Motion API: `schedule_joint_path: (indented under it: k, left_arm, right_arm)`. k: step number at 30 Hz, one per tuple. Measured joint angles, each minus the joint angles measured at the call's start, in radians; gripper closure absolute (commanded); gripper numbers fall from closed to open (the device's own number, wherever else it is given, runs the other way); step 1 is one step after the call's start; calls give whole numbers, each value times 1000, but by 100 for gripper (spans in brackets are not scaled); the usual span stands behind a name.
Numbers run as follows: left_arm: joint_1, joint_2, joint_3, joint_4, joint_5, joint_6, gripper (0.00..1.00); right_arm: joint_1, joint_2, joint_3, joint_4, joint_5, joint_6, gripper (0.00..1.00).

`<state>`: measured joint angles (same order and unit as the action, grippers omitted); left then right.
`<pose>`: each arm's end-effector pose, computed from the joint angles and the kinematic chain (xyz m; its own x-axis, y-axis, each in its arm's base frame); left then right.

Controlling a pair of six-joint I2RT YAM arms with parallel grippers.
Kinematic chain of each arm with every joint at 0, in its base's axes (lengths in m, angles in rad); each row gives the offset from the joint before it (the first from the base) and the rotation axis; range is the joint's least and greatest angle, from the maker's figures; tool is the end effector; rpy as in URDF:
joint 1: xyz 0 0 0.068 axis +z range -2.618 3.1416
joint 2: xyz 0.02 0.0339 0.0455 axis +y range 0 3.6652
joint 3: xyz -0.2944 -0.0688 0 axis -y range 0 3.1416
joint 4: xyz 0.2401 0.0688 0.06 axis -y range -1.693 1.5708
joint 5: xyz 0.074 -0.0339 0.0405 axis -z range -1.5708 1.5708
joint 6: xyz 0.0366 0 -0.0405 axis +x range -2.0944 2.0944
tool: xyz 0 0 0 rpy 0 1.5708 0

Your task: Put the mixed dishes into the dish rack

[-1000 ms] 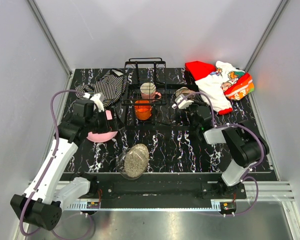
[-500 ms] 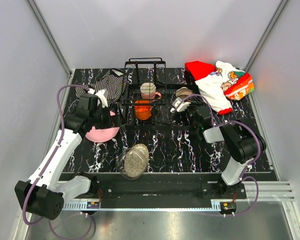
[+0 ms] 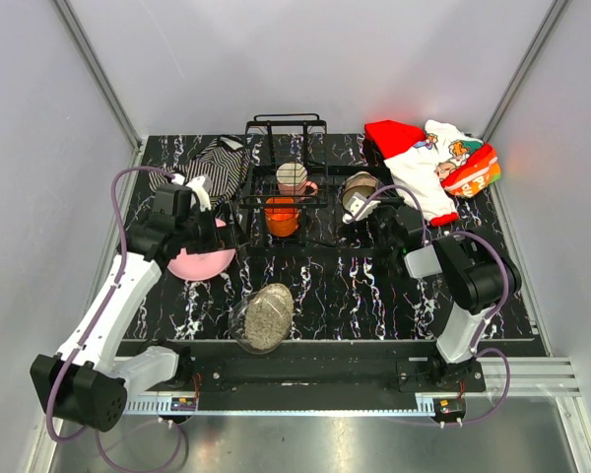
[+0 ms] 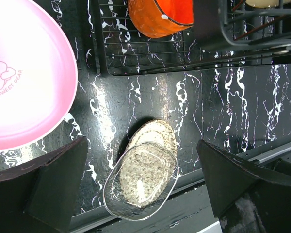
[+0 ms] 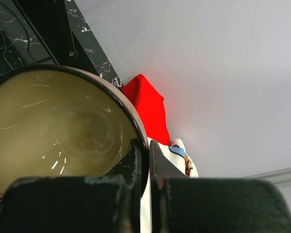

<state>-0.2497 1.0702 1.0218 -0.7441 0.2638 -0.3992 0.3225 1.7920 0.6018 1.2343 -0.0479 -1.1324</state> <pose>0.1897 -0.0582 0.3422 -0.7974 -0.1839 -0.5747 0.1150 0.8886 -0.4440 0.3219 0.1094 0.2050 0.3455 -0.8381 -0.4222 -0.1158 0.4084 -0.9054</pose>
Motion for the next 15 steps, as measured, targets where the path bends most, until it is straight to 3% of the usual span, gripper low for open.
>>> schedule_joint_path:
  k: [15]
  left_arm:
    - [10, 48, 0, 36, 2, 0, 1]
  right_arm:
    - [-29, 64, 30, 74, -61, 58, 100]
